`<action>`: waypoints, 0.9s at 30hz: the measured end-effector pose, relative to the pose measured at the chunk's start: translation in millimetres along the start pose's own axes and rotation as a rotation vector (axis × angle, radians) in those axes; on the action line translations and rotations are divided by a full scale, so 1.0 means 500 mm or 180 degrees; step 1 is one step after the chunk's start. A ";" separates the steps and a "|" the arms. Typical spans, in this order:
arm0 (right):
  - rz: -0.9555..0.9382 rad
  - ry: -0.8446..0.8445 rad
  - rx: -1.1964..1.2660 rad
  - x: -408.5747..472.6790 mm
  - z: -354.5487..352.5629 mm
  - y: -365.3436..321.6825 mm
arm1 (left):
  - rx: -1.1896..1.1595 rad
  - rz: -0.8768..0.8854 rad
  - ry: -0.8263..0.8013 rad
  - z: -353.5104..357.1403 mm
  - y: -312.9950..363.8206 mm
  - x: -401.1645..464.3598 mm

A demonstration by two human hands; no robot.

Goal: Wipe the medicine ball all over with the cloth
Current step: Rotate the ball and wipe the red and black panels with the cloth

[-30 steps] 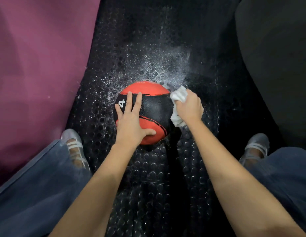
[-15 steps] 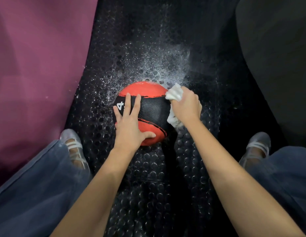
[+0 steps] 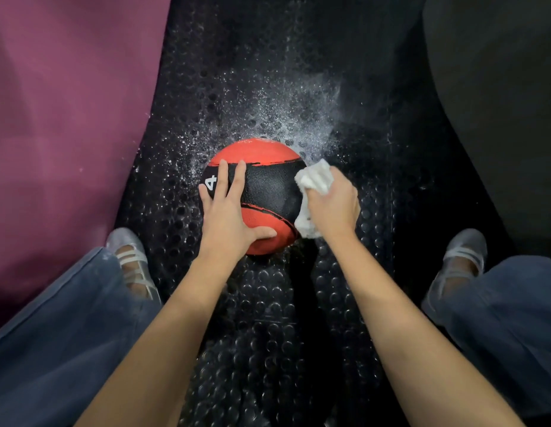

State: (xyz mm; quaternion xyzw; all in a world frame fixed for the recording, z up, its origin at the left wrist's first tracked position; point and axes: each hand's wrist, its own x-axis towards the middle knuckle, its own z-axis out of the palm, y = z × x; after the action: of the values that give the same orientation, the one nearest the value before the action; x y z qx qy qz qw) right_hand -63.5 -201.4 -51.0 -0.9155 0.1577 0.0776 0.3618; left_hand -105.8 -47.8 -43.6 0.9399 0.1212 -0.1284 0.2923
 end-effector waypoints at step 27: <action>0.0614 0.0384 0.0701 -0.074 0.034 0.013 | 0.0025 -0.0085 -0.0109 0.006 0.015 0.013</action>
State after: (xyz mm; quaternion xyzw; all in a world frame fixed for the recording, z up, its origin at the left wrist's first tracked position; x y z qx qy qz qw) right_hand -100.8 -185.4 -57.9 -0.8539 0.2739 0.0391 0.4407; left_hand -98.1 -54.3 -44.0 0.9370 0.1282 -0.1488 0.2889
